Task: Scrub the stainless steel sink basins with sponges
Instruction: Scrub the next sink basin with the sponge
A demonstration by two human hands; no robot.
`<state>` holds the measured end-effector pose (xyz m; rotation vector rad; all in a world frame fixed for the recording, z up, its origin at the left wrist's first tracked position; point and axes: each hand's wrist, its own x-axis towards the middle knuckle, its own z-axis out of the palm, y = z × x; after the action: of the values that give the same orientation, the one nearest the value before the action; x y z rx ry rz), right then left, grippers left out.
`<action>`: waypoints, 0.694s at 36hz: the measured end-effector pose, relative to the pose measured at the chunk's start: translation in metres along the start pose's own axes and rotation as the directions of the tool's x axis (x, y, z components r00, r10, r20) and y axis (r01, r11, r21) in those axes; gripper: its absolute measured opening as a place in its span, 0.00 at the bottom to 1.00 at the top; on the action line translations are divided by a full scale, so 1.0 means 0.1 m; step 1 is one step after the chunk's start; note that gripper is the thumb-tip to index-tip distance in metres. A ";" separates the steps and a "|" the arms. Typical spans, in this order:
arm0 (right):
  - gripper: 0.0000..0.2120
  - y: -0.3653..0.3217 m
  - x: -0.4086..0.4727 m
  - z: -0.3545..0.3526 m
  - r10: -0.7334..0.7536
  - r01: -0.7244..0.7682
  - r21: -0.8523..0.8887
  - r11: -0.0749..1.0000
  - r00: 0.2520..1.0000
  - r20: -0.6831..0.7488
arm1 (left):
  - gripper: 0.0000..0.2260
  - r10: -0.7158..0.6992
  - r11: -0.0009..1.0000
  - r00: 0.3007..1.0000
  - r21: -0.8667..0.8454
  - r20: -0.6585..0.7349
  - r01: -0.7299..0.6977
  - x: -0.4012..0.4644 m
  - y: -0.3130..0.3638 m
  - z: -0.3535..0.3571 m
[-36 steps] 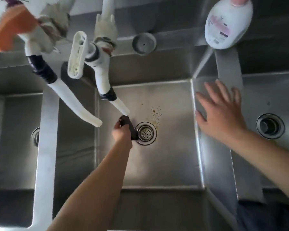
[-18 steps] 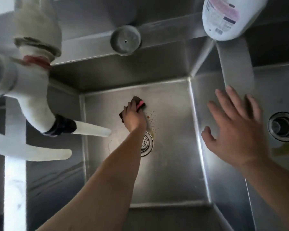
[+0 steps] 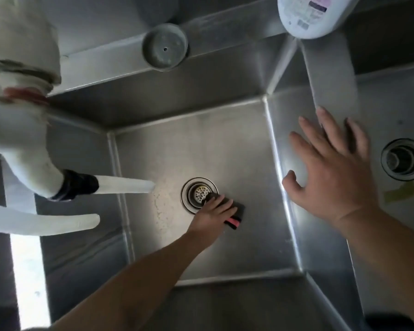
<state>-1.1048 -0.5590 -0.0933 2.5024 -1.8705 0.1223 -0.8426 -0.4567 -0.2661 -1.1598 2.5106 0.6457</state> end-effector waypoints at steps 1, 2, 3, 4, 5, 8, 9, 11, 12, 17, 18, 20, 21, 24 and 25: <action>0.27 0.00 0.00 0.00 0.000 0.000 0.001 1.000 1.000 -0.003 | 0.23 -0.015 0.988 0.999 -0.151 0.029 0.019 -0.07 -0.01 0.02; 0.27 0.00 0.00 0.01 0.000 0.000 0.002 1.000 1.000 -0.006 | 0.22 -0.066 0.935 0.997 -0.350 -0.027 0.053 -0.15 -0.01 0.01; 0.27 0.00 -0.01 0.01 -0.001 0.001 0.005 1.000 1.000 -0.008 | 0.20 -0.189 0.828 0.977 -0.550 -0.098 0.105 -0.22 -0.01 -0.04; 0.27 0.00 -0.01 0.02 -0.003 0.003 0.008 1.000 1.000 -0.009 | 0.19 -0.346 0.693 0.931 -0.701 -0.117 0.169 -0.28 -0.01 -0.09; 0.27 0.00 -0.01 0.02 -0.005 0.005 0.008 1.000 1.000 -0.010 | 0.19 -0.496 0.525 0.864 -0.823 -0.090 0.216 -0.34 -0.03 -0.17; 0.27 0.00 -0.01 0.02 -0.016 0.016 -0.005 1.000 1.000 -0.001 | 0.15 -0.835 0.070 0.550 -0.985 0.030 0.159 -0.36 -0.25 -0.39; 0.27 0.00 -0.01 0.02 -0.020 0.020 -0.008 1.000 1.000 0.005 | 0.14 -0.905 0.017 0.425 -0.994 0.030 0.107 -0.35 -0.38 -0.45; 0.28 0.00 -0.01 0.02 -0.029 0.029 -0.013 1.000 1.000 0.010 | 0.14 -0.982 -0.042 0.185 -0.998 0.051 0.050 -0.35 -0.69 -0.57; 0.28 0.00 -0.01 0.02 -0.033 0.033 -0.016 0.999 0.999 0.009 | 0.14 -0.990 -0.055 0.126 -0.997 0.063 0.062 -0.36 -0.85 -0.60; 0.28 0.01 0.00 0.02 -0.067 0.066 -0.017 0.998 0.998 -0.011 | 0.18 -0.964 0.216 0.250 -0.830 -0.097 0.514 -0.27 -1.54 -0.63; 0.28 0.01 0.00 0.01 -0.065 0.065 -0.013 0.998 0.998 -0.018 | 0.19 -0.964 0.221 0.251 -0.789 -0.088 0.573 -0.19 -1.64 -0.60; 0.27 0.00 0.00 0.00 -0.063 0.063 -0.009 0.998 0.998 -0.022 | 0.21 -0.958 0.264 0.267 -0.676 -0.102 0.688 -0.01 -1.72 -0.55; 0.27 0.00 0.00 -0.01 -0.064 0.064 -0.009 0.998 0.998 -0.019 | 0.22 -0.952 0.287 0.287 -0.654 -0.110 0.700 0.07 -1.71 -0.51; 0.26 -0.01 -0.01 -0.02 -0.054 0.054 -0.008 0.998 0.999 -0.004 | 0.24 -0.929 0.346 0.340 -0.657 -0.144 0.669 0.31 -1.47 -0.42; 0.26 -0.01 -0.01 -0.03 -0.048 0.048 -0.006 0.999 0.999 -0.001 | 0.24 -0.915 0.380 0.371 -0.650 -0.160 0.658 0.38 -1.33 -0.40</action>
<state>-1.1039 -0.5576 -0.0907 2.5403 -1.8058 0.1170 -0.7671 -0.5775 -0.2850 -2.8445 1.5804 0.7226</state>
